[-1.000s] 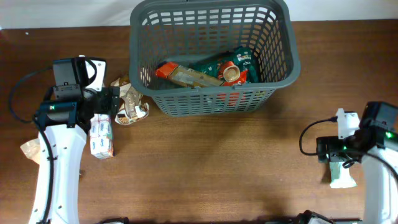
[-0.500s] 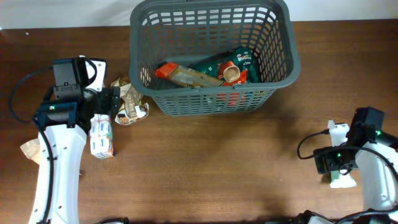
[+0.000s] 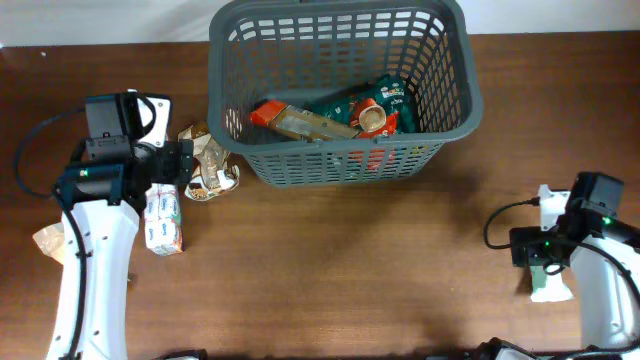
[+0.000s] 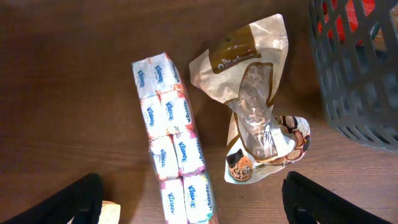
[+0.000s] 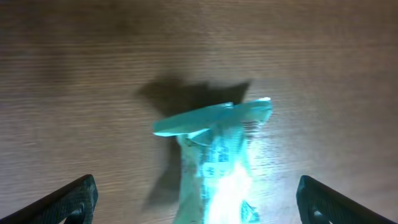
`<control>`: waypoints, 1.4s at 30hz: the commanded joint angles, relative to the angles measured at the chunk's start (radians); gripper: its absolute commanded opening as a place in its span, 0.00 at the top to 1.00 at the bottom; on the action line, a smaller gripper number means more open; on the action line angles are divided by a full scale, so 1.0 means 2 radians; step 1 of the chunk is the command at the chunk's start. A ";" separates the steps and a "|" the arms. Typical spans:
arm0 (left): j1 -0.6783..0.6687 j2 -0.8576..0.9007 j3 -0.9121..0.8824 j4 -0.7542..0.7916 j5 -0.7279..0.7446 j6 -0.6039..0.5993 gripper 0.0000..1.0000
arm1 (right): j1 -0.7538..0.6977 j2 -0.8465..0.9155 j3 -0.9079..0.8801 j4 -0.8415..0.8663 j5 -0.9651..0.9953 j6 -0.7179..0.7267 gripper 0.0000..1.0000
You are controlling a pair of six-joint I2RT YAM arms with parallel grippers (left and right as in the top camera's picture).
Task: Pack container
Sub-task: 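Lower the right gripper onto the mint-green snack and grasp it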
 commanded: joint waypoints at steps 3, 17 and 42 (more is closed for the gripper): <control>0.002 0.003 -0.001 -0.002 0.009 0.008 0.14 | -0.042 -0.004 -0.020 0.004 0.006 -0.012 0.01; 0.002 0.003 -0.001 -0.004 0.009 0.008 0.14 | -0.068 0.012 -0.054 0.073 -0.017 -0.044 0.04; 0.002 0.003 -0.001 -0.031 0.009 0.008 0.14 | -0.077 0.087 -0.056 0.126 -0.020 -0.001 0.25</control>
